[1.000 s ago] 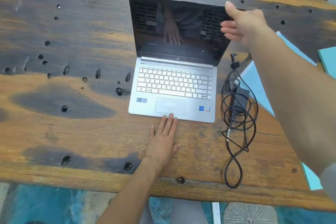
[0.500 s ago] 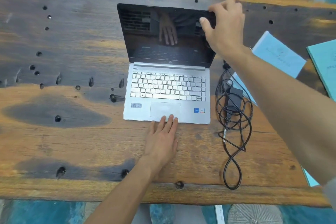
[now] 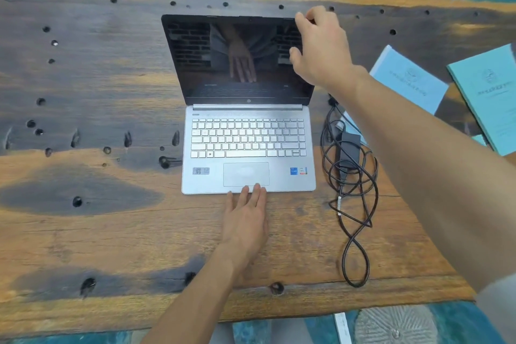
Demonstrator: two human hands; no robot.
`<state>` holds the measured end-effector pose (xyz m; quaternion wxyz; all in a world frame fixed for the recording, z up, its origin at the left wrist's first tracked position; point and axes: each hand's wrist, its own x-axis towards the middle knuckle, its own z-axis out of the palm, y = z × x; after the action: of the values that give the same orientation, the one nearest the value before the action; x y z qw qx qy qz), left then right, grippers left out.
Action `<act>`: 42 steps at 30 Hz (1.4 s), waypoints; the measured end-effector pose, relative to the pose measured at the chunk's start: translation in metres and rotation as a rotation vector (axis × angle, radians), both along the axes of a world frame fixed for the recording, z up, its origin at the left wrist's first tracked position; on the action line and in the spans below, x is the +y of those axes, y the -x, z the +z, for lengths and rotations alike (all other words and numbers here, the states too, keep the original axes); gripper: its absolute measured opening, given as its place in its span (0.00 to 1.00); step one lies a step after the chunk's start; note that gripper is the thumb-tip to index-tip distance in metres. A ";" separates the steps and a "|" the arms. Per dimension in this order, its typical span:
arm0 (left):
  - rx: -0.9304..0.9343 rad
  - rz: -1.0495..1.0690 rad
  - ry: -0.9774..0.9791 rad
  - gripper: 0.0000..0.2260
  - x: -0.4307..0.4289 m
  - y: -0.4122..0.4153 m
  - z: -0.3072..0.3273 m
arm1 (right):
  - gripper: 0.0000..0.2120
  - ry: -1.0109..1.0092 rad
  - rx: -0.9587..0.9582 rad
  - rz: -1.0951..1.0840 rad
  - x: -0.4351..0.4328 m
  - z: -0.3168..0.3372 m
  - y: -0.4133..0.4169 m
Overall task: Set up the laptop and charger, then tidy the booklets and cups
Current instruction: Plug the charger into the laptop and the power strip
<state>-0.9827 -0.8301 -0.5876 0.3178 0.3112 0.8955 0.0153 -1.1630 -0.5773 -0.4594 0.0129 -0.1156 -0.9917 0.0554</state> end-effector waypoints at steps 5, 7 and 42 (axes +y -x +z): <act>0.037 0.057 -0.131 0.24 0.007 0.014 0.007 | 0.31 0.077 0.002 0.020 0.000 -0.002 -0.017; 0.076 0.056 -0.231 0.20 0.016 0.027 0.011 | 0.32 0.109 0.022 -0.009 0.006 -0.005 -0.030; -0.451 0.970 -0.551 0.23 0.261 0.049 -0.011 | 0.06 0.838 -0.101 -0.529 0.138 -0.166 -0.132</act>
<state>-1.0318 -0.5696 -0.5990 0.3642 -0.0726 0.8089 0.4558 -1.0312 -0.4395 -0.6250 -0.0691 -0.3610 -0.8203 0.4381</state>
